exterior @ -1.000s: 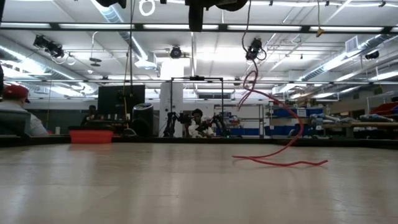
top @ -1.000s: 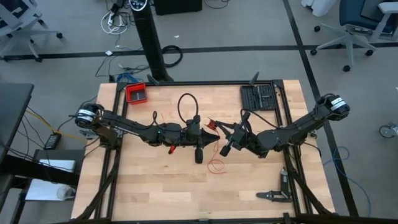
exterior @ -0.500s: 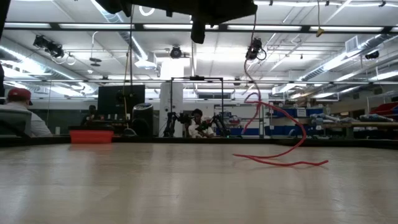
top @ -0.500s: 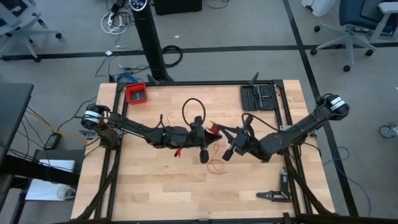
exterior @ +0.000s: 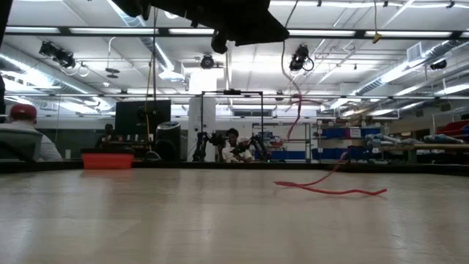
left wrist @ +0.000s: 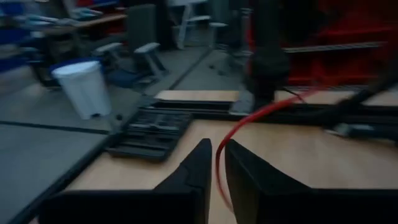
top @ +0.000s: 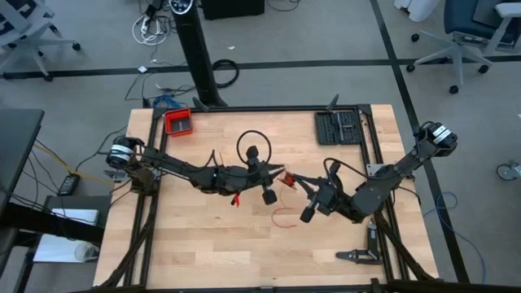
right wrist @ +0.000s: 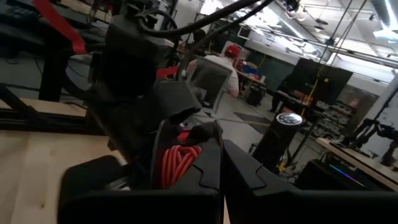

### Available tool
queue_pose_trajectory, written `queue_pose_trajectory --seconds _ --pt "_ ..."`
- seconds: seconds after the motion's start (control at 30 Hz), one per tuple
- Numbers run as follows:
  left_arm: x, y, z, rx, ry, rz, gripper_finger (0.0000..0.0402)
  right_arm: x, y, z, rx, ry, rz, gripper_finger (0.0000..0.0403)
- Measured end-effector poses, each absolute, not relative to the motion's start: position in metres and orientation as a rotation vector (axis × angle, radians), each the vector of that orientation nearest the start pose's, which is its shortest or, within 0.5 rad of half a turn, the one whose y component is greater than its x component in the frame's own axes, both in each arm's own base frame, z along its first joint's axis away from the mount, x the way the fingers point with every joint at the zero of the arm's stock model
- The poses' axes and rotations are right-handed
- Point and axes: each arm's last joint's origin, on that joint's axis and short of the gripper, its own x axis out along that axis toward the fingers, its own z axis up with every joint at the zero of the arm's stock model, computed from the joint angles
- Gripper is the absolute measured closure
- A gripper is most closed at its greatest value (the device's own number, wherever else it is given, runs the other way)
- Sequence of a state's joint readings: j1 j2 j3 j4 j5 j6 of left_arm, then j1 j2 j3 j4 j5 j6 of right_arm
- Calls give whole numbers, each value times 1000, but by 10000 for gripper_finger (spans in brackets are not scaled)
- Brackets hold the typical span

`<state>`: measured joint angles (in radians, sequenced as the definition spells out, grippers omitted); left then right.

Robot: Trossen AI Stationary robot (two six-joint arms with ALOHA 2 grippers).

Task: Coil cords
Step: Coil the red wire onto the spool

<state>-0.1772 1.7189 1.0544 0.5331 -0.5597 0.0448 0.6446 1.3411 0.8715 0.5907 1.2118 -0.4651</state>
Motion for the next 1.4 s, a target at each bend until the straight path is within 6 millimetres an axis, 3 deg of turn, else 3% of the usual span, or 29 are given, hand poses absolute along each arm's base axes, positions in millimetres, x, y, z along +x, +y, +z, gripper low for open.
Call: queue_pose_trajectory --seconds 0.43,0.97,1.4 --pt "376 -51 248 81 142 431 337 230 160 310 -346 85 -591 401" --pt "377 -50 242 67 174 417 337 232 160 315 -304 35 -510 401" --pt "376 -39 235 96 255 447 337 233 160 315 -292 18 -475 401"
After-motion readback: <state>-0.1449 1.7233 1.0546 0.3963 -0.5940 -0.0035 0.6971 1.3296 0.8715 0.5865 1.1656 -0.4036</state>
